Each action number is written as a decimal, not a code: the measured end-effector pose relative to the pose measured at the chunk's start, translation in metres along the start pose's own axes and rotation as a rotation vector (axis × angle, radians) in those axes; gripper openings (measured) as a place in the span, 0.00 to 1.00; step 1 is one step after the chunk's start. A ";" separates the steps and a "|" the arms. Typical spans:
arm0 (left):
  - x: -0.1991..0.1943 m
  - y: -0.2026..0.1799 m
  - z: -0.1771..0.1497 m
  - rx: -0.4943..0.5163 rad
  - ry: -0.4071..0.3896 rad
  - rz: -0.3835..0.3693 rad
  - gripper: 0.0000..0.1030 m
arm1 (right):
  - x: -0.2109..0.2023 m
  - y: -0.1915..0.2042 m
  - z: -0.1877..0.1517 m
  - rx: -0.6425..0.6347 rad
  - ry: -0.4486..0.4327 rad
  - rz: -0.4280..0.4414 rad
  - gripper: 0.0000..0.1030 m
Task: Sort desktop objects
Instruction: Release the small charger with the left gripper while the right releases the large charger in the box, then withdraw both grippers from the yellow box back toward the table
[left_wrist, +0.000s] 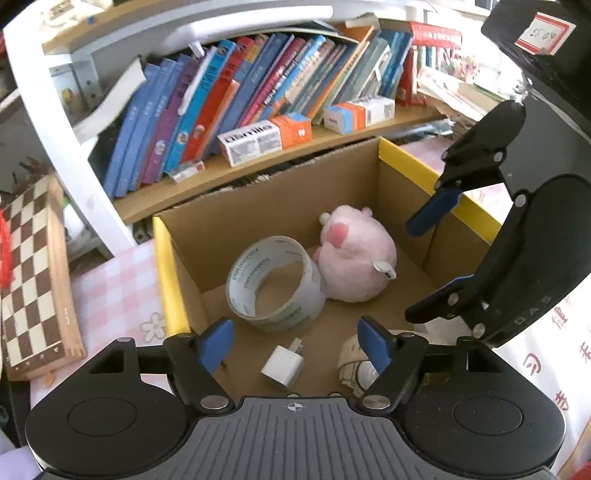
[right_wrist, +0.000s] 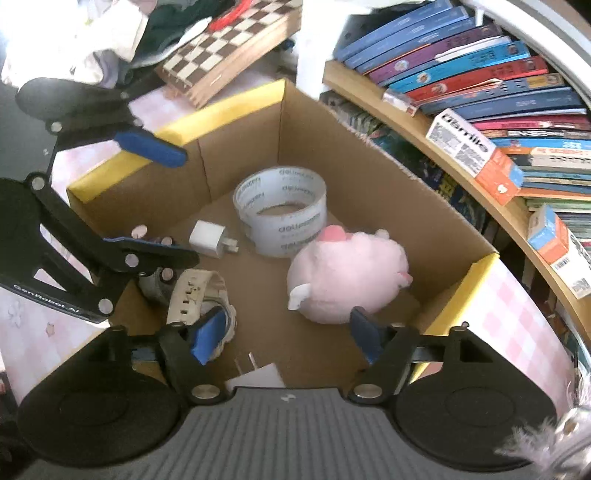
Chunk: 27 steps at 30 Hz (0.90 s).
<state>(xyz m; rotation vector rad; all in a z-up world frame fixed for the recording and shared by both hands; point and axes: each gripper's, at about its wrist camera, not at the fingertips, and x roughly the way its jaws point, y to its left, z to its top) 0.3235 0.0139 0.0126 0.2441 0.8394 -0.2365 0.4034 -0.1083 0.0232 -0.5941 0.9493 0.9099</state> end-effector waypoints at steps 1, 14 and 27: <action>-0.003 0.000 0.000 -0.004 -0.007 0.005 0.77 | -0.003 0.000 -0.001 0.013 -0.014 -0.003 0.76; -0.047 0.007 -0.006 -0.104 -0.143 0.102 0.85 | -0.047 0.010 -0.009 0.138 -0.237 -0.051 0.81; -0.095 0.024 -0.027 -0.321 -0.316 0.226 0.92 | -0.091 0.027 -0.038 0.256 -0.527 -0.285 0.90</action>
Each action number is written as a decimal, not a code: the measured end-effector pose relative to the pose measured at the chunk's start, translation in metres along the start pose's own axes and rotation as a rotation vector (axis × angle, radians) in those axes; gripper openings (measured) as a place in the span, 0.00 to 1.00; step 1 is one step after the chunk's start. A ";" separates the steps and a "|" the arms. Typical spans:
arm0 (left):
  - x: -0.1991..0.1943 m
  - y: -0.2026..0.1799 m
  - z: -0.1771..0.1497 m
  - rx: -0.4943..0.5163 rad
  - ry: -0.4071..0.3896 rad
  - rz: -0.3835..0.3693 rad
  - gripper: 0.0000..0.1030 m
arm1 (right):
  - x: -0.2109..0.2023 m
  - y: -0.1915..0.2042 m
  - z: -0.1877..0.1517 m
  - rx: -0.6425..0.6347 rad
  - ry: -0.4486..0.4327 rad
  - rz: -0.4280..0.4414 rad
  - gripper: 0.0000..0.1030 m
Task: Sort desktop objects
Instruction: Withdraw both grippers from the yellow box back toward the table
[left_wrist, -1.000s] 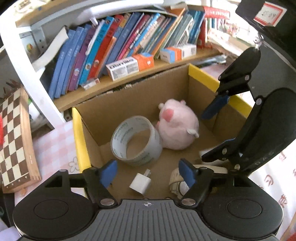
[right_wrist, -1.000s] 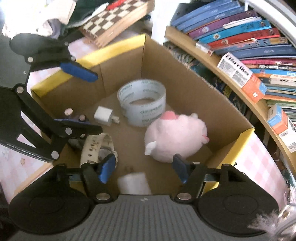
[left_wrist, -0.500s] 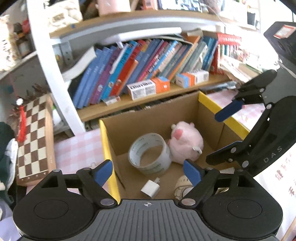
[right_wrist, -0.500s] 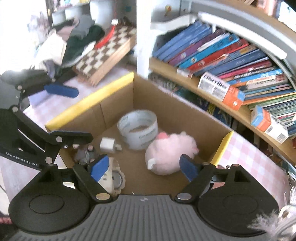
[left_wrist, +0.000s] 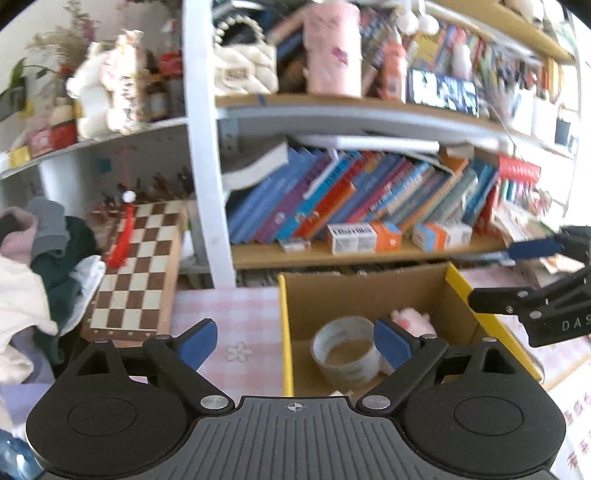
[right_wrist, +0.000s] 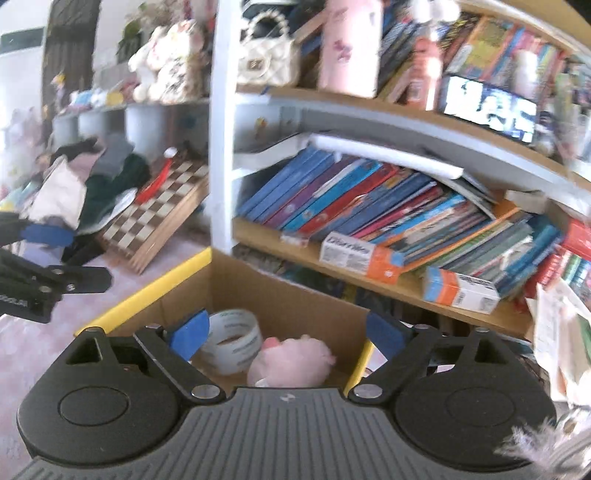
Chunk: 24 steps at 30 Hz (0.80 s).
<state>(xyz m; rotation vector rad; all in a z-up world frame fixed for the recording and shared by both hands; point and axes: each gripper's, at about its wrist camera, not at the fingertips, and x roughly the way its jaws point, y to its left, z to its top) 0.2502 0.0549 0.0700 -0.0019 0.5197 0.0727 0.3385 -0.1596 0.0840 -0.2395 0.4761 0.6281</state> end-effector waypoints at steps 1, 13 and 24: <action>-0.003 0.001 -0.002 -0.004 -0.005 0.000 0.92 | -0.003 0.001 -0.002 0.012 -0.007 -0.013 0.90; -0.043 0.007 -0.036 0.016 -0.006 -0.029 0.92 | -0.056 0.035 -0.044 0.107 -0.057 -0.184 0.96; -0.074 0.017 -0.074 0.027 0.027 -0.031 0.93 | -0.091 0.066 -0.093 0.202 0.007 -0.279 0.98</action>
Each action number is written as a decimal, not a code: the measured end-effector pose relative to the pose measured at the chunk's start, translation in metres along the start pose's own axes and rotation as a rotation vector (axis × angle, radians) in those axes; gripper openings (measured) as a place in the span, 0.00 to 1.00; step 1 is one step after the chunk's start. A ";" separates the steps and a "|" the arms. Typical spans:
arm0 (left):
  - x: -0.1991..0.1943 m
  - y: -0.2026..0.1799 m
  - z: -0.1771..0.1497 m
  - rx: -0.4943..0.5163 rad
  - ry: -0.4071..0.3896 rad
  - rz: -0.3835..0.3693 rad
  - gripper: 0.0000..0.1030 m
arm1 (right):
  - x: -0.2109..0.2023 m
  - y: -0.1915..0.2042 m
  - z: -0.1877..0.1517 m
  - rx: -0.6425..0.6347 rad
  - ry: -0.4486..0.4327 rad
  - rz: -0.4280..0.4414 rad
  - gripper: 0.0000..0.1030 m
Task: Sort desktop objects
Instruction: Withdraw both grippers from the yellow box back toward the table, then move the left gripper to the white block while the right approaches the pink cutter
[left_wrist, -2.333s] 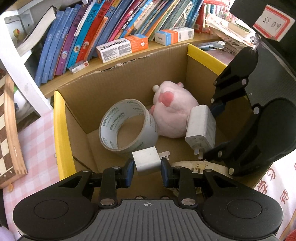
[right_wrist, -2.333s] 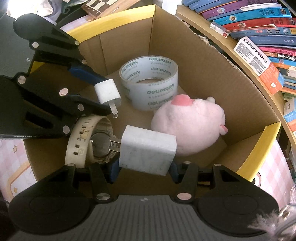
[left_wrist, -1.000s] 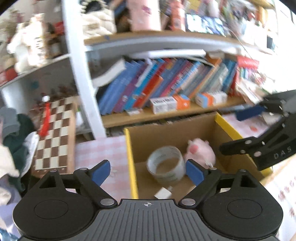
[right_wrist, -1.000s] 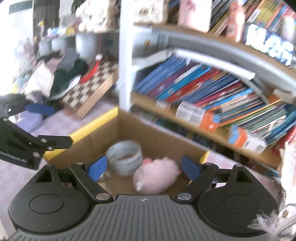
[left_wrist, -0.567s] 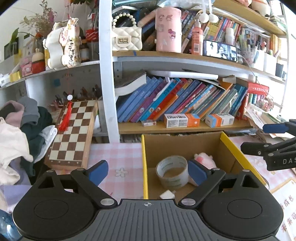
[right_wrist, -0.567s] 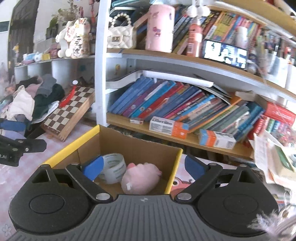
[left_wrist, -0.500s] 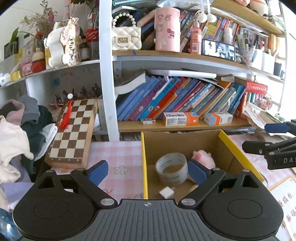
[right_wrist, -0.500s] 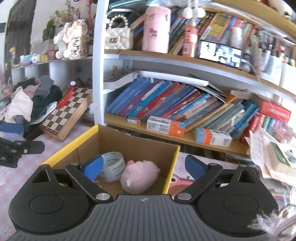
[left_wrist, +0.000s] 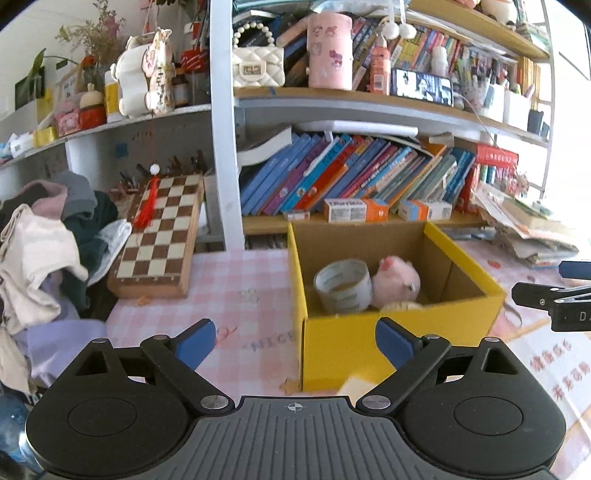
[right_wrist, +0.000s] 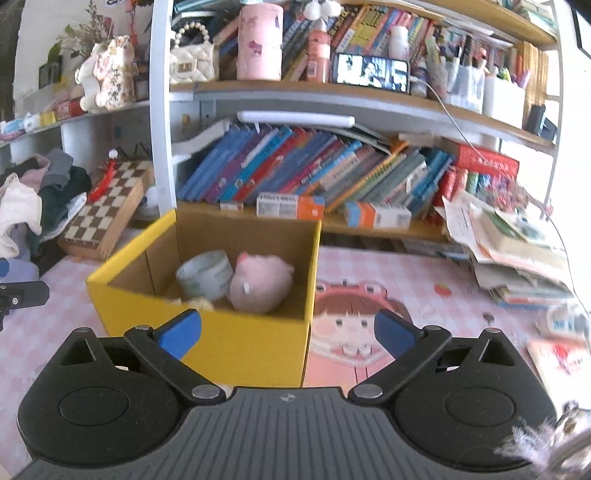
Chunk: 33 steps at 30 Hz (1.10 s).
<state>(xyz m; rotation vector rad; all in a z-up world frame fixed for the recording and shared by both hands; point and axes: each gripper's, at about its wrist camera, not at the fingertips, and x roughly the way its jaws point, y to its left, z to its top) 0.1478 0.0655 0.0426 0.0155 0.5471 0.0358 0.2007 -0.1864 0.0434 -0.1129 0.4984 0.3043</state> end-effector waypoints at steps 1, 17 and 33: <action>-0.002 0.000 -0.004 0.005 0.005 0.000 0.93 | -0.003 0.002 -0.006 0.000 0.008 -0.004 0.98; -0.017 -0.013 -0.066 0.036 0.123 -0.048 0.93 | -0.021 0.051 -0.076 -0.026 0.173 0.030 1.00; -0.012 -0.023 -0.084 0.060 0.207 -0.067 0.93 | -0.014 0.067 -0.089 -0.050 0.252 0.055 1.00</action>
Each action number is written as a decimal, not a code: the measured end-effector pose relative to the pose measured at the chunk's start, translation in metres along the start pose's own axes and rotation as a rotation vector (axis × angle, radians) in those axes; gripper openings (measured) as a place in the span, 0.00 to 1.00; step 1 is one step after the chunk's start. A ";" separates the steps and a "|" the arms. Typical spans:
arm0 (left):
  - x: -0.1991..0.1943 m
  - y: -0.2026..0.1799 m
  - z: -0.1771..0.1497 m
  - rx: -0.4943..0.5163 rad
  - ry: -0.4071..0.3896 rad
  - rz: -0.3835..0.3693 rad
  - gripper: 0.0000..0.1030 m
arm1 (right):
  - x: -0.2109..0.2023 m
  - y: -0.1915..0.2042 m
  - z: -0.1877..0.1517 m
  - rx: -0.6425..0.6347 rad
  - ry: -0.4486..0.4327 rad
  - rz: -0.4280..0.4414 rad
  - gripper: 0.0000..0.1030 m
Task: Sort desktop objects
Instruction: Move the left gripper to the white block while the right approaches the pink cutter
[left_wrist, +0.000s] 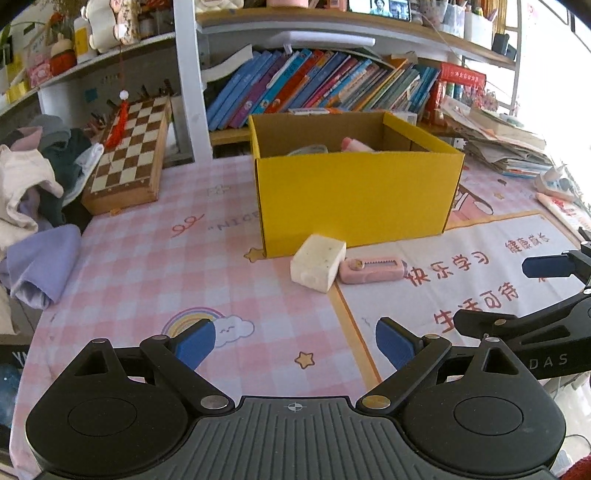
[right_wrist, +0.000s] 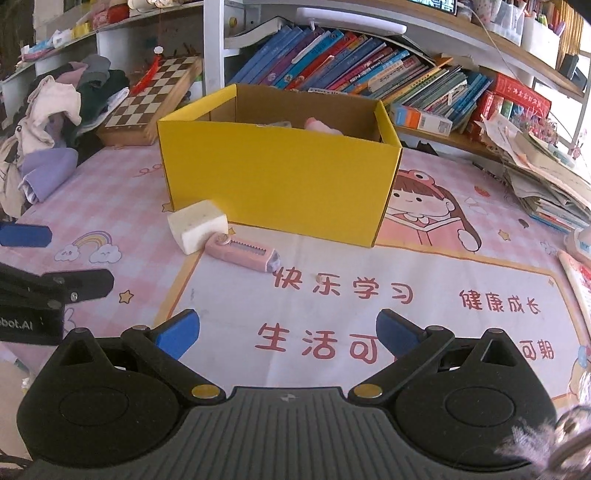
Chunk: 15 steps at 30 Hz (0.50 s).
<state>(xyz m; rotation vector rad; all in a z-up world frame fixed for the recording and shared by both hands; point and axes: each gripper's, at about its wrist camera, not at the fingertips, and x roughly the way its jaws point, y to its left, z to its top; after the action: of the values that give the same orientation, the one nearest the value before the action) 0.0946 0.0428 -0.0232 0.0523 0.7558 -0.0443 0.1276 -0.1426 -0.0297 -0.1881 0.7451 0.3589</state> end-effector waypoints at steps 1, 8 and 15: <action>0.001 0.000 -0.001 0.001 0.007 0.000 0.93 | 0.001 0.000 0.000 0.001 0.002 0.001 1.00; 0.004 -0.002 0.001 0.008 0.011 0.002 0.93 | 0.004 0.000 0.005 -0.017 0.000 0.011 1.00; 0.010 -0.001 0.005 -0.008 0.008 0.005 0.93 | 0.010 -0.003 0.011 -0.023 0.001 0.013 0.99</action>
<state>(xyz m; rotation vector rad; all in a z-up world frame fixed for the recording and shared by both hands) 0.1049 0.0414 -0.0265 0.0467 0.7638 -0.0360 0.1422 -0.1398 -0.0285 -0.2056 0.7440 0.3800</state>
